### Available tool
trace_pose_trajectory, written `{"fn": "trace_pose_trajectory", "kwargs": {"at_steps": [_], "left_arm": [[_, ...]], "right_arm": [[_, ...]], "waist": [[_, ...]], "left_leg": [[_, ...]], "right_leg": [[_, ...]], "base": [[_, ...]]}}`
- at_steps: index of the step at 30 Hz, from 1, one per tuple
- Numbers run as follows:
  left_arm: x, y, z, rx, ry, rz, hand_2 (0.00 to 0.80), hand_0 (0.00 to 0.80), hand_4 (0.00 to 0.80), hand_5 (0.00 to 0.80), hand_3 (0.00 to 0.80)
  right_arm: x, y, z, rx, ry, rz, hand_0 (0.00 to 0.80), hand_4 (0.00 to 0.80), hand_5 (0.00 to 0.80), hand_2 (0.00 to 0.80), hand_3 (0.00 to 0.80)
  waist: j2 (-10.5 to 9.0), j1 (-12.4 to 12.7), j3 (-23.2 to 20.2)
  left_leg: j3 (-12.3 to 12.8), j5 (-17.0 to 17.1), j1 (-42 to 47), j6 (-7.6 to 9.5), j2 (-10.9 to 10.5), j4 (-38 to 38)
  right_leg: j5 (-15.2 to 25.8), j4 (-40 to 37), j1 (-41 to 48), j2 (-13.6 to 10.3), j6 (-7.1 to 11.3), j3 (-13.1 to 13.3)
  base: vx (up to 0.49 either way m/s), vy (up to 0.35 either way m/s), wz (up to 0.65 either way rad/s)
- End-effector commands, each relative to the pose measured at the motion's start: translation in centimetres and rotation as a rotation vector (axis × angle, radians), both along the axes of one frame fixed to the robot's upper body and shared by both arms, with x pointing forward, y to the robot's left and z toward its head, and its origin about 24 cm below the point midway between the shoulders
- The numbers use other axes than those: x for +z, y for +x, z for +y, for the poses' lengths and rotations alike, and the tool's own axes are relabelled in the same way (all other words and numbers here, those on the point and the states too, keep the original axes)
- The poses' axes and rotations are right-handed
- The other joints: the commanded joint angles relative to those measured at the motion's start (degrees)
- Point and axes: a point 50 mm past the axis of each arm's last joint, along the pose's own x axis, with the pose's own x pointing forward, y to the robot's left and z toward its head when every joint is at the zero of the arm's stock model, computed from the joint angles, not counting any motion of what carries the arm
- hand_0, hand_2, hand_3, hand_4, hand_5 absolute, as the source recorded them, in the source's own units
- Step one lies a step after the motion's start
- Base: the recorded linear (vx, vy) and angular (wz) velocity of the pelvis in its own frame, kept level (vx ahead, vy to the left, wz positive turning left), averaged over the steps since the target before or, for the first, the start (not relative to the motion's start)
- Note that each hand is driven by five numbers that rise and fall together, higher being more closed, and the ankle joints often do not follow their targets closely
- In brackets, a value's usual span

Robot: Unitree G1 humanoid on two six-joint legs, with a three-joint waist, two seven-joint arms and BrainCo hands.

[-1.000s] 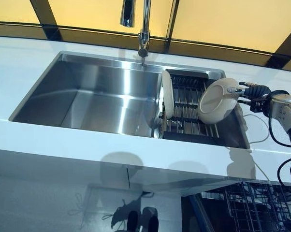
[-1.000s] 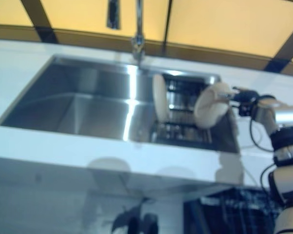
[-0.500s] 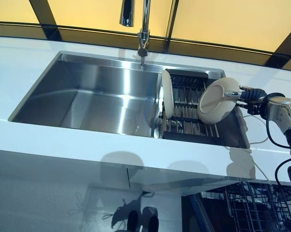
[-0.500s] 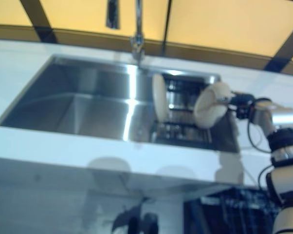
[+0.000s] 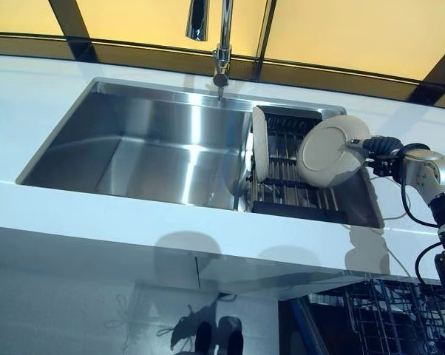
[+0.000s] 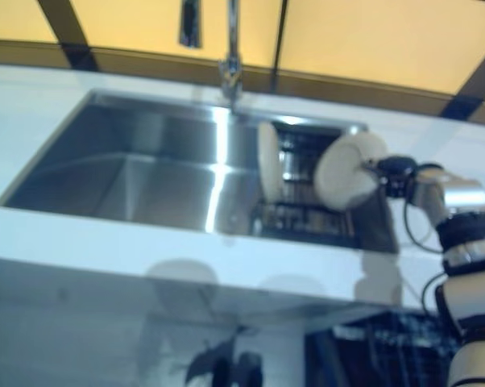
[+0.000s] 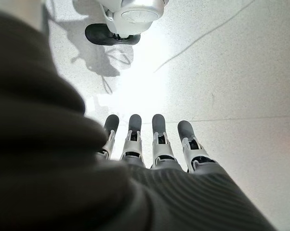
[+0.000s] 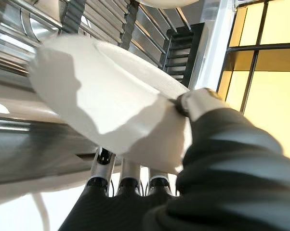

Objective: Take plates into dishwasher

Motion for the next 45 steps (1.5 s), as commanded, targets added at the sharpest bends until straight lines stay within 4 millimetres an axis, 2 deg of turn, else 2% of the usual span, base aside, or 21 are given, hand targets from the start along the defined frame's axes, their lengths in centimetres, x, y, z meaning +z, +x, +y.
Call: {"fn": "trace_pose_trajectory", "kwargs": {"at_steps": [1,18,27,32,41,45], "left_arm": [[-0.1,-0.5,0.2,-0.015,0.001,0.024,0.0,0.0,0.0,0.0,0.0],[-0.2,-1.1,0.3,-0.029,0.006,0.05,0.0,0.0,0.0,0.0,0.0],[-0.1,-1.5,0.6,-0.029,0.015,0.062,0.0,0.0,0.0,0.0,0.0],[-0.1,-1.7,0.8,-0.031,0.02,0.073,0.0,0.0,0.0,0.0,0.0],[-0.1,-1.5,0.8,-0.045,0.029,0.084,0.0,0.0,0.0,0.0,0.0],[-0.1,-1.7,0.8,-0.056,0.031,0.093,0.0,0.0,0.0,0.0,0.0]], "right_arm": [[2.5,0.1,-0.6,-0.031,-0.05,-0.109,0.8,0.8,0.8,0.8,0.8],[4.1,-0.1,-1.3,-0.106,-0.071,-0.196,0.8,0.8,0.8,0.8,0.8],[7.7,-0.6,-1.1,-0.16,-0.149,-0.331,0.8,0.8,0.8,0.8,0.8],[9.6,-1.1,-1.2,-0.18,-0.174,-0.369,0.8,0.8,0.8,0.8,0.8],[12.0,-2.4,-3.0,-0.216,-0.295,-0.365,0.8,0.8,0.8,0.8,0.8],[12.3,-3.1,-4.1,-0.243,-0.37,-0.338,0.8,0.8,0.8,0.8,0.8]], "waist": [[-0.06,0.7,-2.3],[-0.39,0.7,-3.2],[-1.25,0.2,-4.1],[-1.94,-0.4,-5.3],[-2.79,-1.8,-8.2],[-3.1,-2.4,-8.9]], "left_leg": [[1.2,-3.9,0.6,-2.84,1.7,-0.2],[1.5,-4.2,1.5,-2.89,1.8,-0.2],[2.1,-4.6,2.3,-3.08,2.0,-0.2],[3.3,-5.2,3.4,-3.02,2.2,-0.2],[5.3,-6.5,5.5,-2.65,2.5,-0.2],[6.0,-7.0,6.4,-2.45,2.7,-0.2]], "right_leg": [[-1.2,-0.1,0.3,-1.8,3.83,-0.3],[-1.4,-0.1,1.2,-1.8,3.92,-0.3],[-1.4,-0.1,1.9,-1.6,4.17,0.1],[-1.5,-0.1,2.7,-1.4,4.4,0.9],[-1.7,-0.1,4.1,-1.0,4.53,3.0],[-1.5,-0.1,4.6,-0.8,4.66,4.0]], "base": [[0.0,0.0,0.0],[0.0,0.0,0.0],[0.0,0.0,0.0],[-0.003,0.008,-0.02],[0.006,0.026,-0.11],[0.016,0.019,-0.15]]}}
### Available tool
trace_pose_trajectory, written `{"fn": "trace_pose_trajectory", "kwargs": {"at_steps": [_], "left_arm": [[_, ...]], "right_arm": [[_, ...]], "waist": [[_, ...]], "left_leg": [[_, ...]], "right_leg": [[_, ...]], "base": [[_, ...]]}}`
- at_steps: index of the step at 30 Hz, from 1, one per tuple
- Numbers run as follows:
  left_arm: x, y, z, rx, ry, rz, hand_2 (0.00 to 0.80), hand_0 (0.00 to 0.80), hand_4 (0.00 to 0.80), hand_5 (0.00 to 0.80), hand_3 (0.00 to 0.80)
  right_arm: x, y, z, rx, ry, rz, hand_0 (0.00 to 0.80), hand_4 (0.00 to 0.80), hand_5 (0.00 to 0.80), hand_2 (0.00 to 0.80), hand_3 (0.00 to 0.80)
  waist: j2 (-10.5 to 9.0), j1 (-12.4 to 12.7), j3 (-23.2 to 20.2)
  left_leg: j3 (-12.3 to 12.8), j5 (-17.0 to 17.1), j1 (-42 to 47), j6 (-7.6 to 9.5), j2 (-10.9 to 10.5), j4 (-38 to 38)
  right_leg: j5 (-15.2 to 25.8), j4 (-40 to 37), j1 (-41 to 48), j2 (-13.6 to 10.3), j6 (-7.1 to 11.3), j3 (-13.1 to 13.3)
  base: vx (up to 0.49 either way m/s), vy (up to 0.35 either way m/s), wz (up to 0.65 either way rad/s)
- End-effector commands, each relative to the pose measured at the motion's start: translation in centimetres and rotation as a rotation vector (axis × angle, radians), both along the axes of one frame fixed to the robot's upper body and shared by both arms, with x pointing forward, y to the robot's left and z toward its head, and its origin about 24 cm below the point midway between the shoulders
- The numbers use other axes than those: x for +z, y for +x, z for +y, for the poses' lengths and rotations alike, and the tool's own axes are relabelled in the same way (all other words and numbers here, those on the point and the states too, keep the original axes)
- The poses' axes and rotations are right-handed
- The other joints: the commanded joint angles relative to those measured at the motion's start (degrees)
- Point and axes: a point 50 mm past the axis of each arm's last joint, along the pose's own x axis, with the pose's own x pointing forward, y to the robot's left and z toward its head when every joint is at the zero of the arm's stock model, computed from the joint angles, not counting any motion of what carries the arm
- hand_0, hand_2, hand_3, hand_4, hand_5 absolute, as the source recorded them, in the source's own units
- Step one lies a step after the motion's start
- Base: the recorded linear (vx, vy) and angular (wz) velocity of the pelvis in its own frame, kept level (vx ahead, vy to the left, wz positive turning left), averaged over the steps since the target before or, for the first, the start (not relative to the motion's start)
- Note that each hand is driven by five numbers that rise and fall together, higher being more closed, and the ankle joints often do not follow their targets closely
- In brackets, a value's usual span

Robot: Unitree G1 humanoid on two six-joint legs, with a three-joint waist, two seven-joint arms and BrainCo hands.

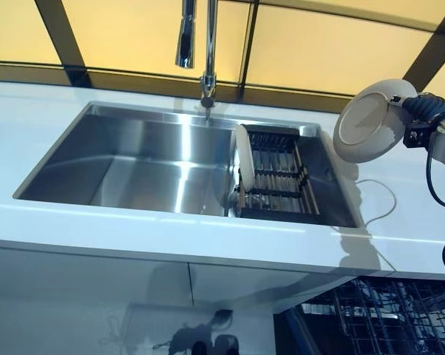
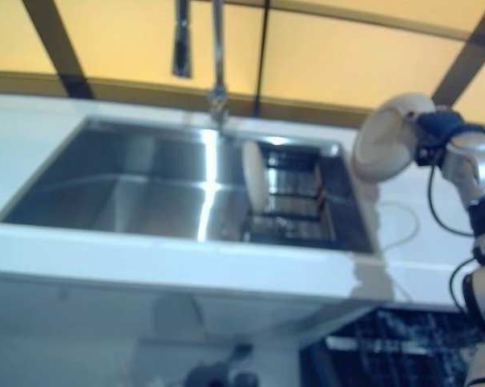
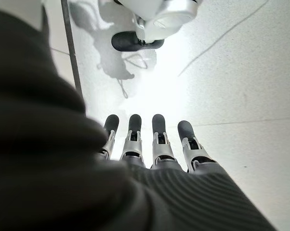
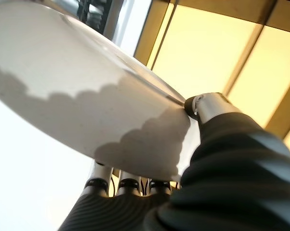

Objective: Take plates into dishwasher

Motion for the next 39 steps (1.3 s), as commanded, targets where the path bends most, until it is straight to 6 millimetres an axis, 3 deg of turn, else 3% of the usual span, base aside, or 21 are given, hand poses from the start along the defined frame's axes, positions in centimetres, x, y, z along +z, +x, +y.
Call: {"fn": "trace_pose_trajectory", "kwargs": {"at_steps": [1,12,24,34,39], "left_arm": [[0.0,-1.8,1.1,-0.05,0.044,0.09,0.0,0.0,0.0,0.0,0.0],[0.1,-2.5,1.7,-0.034,0.058,0.12,0.0,0.0,0.0,0.0,0.0],[-0.1,-2.6,1.2,-0.019,0.039,0.108,0.0,0.0,0.0,0.0,0.0],[-0.1,-3.9,1.6,0.032,0.043,0.123,0.0,0.0,0.0,0.0,0.0],[0.0,-3.3,1.8,0.032,0.052,0.092,0.0,0.0,0.0,0.0,0.0]], "right_arm": [[5.1,-2.1,-2.3,-0.086,-0.144,-0.109,0.8,0.8,0.8,0.8,0.8],[5.0,-4.9,-5.0,-0.091,-0.279,-0.035,0.8,0.8,0.8,0.8,0.8],[1.0,-8.4,-8.7,-0.082,-0.303,0.139,0.8,0.8,0.8,0.8,0.8],[-3.5,-11.3,-10.3,-0.04,-0.247,0.249,0.8,0.8,0.8,0.8,0.8],[-4.9,-12.1,-10.4,-0.015,-0.23,0.284,0.8,0.8,0.8,0.8,0.8]], "waist": [[-1.02,-0.7,-4.1],[-1.22,-3.8,-4.8],[-0.92,-7.9,-5.2],[-0.74,-10.1,-5.2],[-0.76,-10.7,-4.8]], "left_leg": [[2.1,-6.3,3.2,-1.91,1.7,-0.1],[4.9,-6.8,3.6,-1.77,2.4,-0.1],[8.8,-7.3,3.8,-1.86,3.5,-0.1],[10.4,-7.2,3.4,-1.93,4.0,-0.1],[10.7,-7.3,3.2,-1.8,4.2,-0.1]], "right_leg": [[-1.4,-0.1,2.3,-1.5,4.45,0.7],[-0.7,-0.1,1.9,-0.8,4.93,3.7],[0.1,-0.1,0.9,0.0,5.38,6.9],[0.4,-0.1,0.1,0.5,5.4,7.9],[0.4,-0.1,-0.1,0.6,5.32,8.1]], "base": [[0.022,0.008,-0.14],[0.005,-0.002,-0.17],[0.007,-0.014,-0.2],[0.007,-0.028,-0.12],[0.004,-0.016,-0.04]]}}
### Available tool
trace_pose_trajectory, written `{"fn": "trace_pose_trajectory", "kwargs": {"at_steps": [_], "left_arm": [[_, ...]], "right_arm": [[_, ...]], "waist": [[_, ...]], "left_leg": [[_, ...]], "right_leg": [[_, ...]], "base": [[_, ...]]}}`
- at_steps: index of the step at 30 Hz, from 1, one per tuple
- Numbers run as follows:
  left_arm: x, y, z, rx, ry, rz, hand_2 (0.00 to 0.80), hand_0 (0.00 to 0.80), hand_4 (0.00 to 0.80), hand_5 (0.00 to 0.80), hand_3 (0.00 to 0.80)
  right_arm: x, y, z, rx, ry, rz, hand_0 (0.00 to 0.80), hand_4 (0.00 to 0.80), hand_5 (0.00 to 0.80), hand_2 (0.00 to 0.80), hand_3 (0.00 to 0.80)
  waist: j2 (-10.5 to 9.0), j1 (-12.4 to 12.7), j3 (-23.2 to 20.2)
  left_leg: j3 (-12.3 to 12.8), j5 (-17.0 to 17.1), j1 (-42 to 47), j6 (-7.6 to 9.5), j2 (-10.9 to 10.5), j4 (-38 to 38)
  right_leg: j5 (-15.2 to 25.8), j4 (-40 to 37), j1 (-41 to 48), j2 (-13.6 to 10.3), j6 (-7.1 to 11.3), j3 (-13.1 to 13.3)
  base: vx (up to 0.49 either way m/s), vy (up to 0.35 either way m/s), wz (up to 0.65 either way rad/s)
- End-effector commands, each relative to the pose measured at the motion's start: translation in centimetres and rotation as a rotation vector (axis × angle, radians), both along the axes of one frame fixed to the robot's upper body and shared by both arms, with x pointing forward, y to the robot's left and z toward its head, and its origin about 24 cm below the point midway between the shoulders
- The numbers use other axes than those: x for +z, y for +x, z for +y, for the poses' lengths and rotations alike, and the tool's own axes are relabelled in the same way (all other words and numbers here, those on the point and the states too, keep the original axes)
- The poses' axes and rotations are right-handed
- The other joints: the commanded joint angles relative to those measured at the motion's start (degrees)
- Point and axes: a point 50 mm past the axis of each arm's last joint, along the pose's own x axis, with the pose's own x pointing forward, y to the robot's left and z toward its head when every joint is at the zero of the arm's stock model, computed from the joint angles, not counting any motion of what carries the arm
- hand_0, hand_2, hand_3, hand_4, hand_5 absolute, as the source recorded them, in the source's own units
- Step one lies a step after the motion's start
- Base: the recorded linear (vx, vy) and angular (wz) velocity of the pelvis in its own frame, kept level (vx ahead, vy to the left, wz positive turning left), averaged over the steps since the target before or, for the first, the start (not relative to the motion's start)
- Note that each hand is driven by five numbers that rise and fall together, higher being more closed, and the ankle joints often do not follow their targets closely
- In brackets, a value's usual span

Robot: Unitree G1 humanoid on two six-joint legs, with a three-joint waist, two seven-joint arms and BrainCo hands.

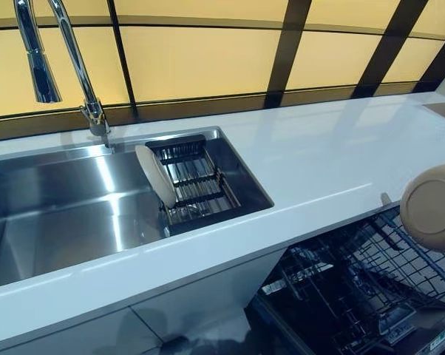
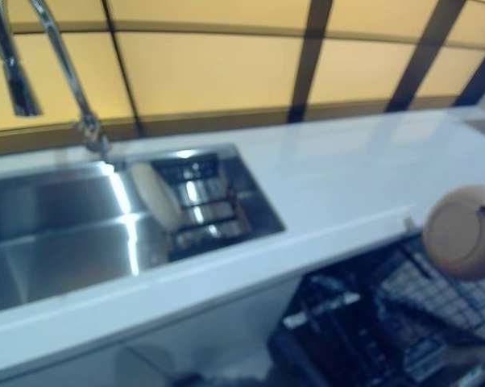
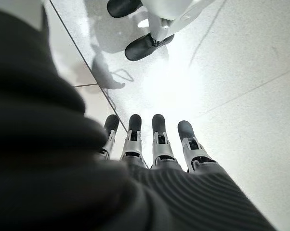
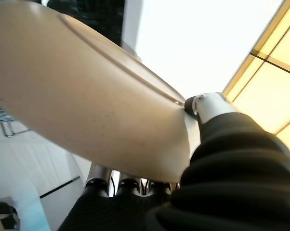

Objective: Take plates into dishwasher

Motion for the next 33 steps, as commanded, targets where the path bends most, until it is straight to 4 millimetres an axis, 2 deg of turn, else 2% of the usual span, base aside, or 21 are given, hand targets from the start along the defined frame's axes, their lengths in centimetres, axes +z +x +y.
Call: {"fn": "trace_pose_trajectory", "kwargs": {"at_steps": [1,8,12,18,22,26,33], "left_arm": [[0.3,-1.1,1.5,0.02,0.046,0.03,0.0,0.0,0.0,0.0,0.0],[0.3,-1.1,1.5,0.02,0.036,0.027,0.0,0.0,0.0,0.0,0.0],[0.2,-1.1,1.2,0.02,0.034,0.023,0.0,0.0,0.0,0.0,0.0],[0.3,-0.8,1.4,0.011,0.04,0.023,0.0,0.0,0.0,0.0,0.0],[0.3,-0.6,1.2,0.01,0.039,0.017,0.0,0.0,0.0,0.0,0.0],[0.3,-0.1,1.0,0.007,0.035,0.007,0.0,0.0,0.0,0.0,0.0],[0.3,0.0,0.9,-0.004,0.031,0.011,0.0,0.0,0.0,0.0,0.0]], "right_arm": [[2.6,0.1,0.4,0.053,-0.05,-0.141,0.8,0.8,0.8,0.8,0.8],[1.5,0.0,1.1,0.128,-0.038,-0.144,0.8,0.8,0.8,0.8,0.8],[0.0,-0.4,1.2,0.146,-0.084,-0.096,0.8,0.8,0.8,0.8,0.8],[-1.0,-0.5,1.6,0.178,-0.169,-0.068,0.8,0.8,0.8,0.8,0.8],[-2.8,-0.1,2.5,0.209,-0.244,-0.024,0.8,0.8,0.8,0.8,0.8],[-5.3,0.1,3.1,0.218,-0.253,0.057,0.8,0.8,0.8,0.8,0.8],[-8.3,0.5,4.6,0.244,-0.207,0.087,0.8,0.8,0.8,0.8,0.8]], "waist": [[-1.77,0.3,-1.3],[-1.78,-0.3,-1.2],[-1.62,-0.7,-1.2],[-1.12,-0.9,-1.3],[-0.53,-0.9,-1.1],[0.09,-0.7,-0.6],[0.71,-0.3,-0.3]], "left_leg": [[0.1,-4.2,1.3,-0.95,1.7,0.1],[0.8,-4.3,1.2,-0.95,2.1,0.1],[1.1,-4.5,1.2,-0.95,2.3,0.1],[1.2,-4.6,1.2,-1.08,2.3,0.1],[1.0,-4.5,1.1,-1.0,2.2,0.1],[0.7,-4.5,0.9,-0.97,2.1,0.1],[0.3,-4.4,0.8,-1.01,1.9,0.1]], "right_leg": [[-0.4,0.1,1.1,-1.3,4.85,-0.5],[-0.3,0.1,0.8,-1.1,5.0,-0.3],[-0.4,0.1,0.8,-1.0,5.02,-0.2],[-0.5,0.1,0.8,-1.0,5.1,-0.3],[-0.6,0.1,0.6,-1.1,5.06,-0.1],[-0.8,0.1,0.6,-1.2,4.93,-0.4],[-0.9,0.1,0.7,-1.4,4.83,-1.0]], "base": [[0.0,0.0,0.0],[-0.001,-0.002,-0.01],[0.001,-0.003,-0.01],[0.0,0.0,0.0],[-0.008,-0.004,0.0],[0.0,0.0,0.0],[0.0,0.0,0.0]]}}
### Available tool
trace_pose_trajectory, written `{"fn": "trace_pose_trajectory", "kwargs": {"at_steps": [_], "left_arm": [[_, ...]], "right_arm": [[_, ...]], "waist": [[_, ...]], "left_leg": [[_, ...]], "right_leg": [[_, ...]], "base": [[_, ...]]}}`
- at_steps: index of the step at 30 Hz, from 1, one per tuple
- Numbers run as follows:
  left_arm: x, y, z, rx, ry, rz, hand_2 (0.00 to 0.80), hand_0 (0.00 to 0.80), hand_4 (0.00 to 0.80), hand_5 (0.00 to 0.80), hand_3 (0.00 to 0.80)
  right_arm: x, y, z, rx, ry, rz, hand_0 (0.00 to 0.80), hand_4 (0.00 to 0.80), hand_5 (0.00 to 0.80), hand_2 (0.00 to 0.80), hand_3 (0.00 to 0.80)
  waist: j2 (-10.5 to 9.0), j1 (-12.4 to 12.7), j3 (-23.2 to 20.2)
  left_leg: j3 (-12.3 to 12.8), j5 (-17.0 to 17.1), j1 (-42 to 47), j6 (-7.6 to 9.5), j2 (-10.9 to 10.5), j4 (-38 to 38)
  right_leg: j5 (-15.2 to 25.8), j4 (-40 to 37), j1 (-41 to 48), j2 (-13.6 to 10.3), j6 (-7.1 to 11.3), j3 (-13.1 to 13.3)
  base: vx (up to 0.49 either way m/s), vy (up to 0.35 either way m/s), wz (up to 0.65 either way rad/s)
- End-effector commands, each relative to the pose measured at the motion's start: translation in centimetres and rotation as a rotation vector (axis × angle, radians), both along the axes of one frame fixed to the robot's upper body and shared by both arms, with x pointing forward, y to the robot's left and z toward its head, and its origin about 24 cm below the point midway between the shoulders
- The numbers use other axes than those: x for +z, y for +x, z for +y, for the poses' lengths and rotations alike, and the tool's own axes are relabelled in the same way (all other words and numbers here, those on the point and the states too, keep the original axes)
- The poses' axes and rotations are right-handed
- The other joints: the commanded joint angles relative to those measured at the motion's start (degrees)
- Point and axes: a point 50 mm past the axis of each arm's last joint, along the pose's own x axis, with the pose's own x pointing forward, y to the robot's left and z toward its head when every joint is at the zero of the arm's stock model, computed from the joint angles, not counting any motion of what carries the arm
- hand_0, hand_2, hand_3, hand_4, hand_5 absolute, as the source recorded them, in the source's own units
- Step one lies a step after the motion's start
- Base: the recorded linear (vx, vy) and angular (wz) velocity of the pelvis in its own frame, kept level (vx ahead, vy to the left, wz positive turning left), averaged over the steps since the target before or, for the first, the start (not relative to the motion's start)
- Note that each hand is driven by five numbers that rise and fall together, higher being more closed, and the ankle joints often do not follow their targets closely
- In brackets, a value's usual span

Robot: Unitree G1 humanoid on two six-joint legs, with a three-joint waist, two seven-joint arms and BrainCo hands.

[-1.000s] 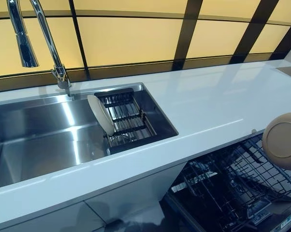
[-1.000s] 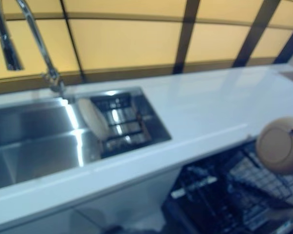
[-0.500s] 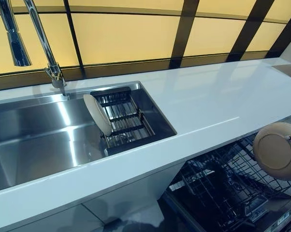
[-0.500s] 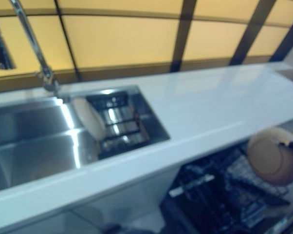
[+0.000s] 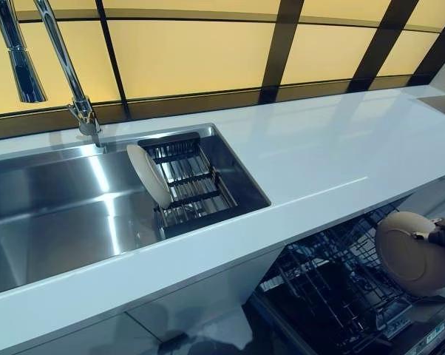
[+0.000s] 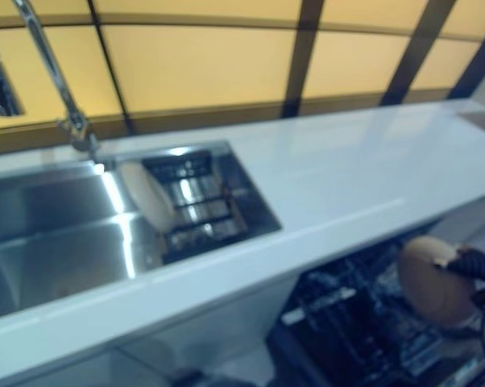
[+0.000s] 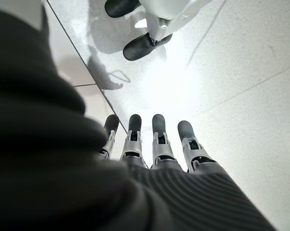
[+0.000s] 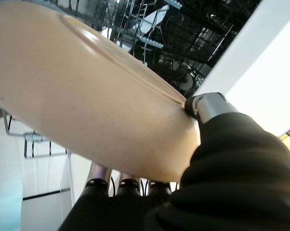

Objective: Take plates into dishwasher

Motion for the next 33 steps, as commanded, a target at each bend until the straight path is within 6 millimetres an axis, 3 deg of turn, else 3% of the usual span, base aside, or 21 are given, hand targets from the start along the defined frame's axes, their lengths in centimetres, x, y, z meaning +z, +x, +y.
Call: {"fn": "trace_pose_trajectory", "kwargs": {"at_steps": [1,15,19,33], "left_arm": [[0.2,0.2,0.7,-0.023,0.032,0.019,0.0,0.0,0.0,0.0,0.0],[0.2,1.2,0.0,-0.061,0.024,0.002,0.0,0.0,0.0,0.0,0.0],[0.2,1.6,-0.3,-0.073,0.016,-0.002,0.0,0.0,0.0,0.0,0.0],[0.3,2.6,-0.6,-0.102,0.004,-0.023,0.0,0.0,0.0,0.0,0.0]], "right_arm": [[0.8,1.3,1.1,0.032,-0.018,-0.091,0.8,0.8,0.8,0.8,0.8],[-4.8,1.5,4.1,0.085,0.082,-0.016,0.8,0.8,0.8,0.8,0.8],[-6.4,1.5,5.1,0.121,0.042,0.015,0.8,0.8,0.8,0.8,0.8],[-7.9,2.3,5.5,0.129,-0.184,0.088,0.8,0.8,0.8,0.8,0.8]], "waist": [[0.12,1.2,-1.0],[1.22,2.3,-0.5],[1.56,2.6,-0.4],[2.34,4.0,-0.3]], "left_leg": [[0.0,-4.0,1.0,-1.06,1.8,0.2],[-0.5,-4.0,0.6,-0.98,1.7,0.2],[-0.6,-3.9,0.6,-0.91,1.6,0.2],[-1.7,-3.8,0.3,-0.88,1.3,0.2]], "right_leg": [[-0.9,0.1,0.9,-1.4,4.83,-1.5],[-1.2,0.1,0.8,-1.9,4.84,-2.8],[-1.2,0.1,0.9,-2.0,4.87,-3.1],[-1.4,0.1,0.9,-2.4,5.02,-4.1]], "base": [[0.0,0.0,0.0],[0.0,-0.001,0.0],[-0.007,-0.013,0.06],[-0.004,-0.004,0.03]]}}
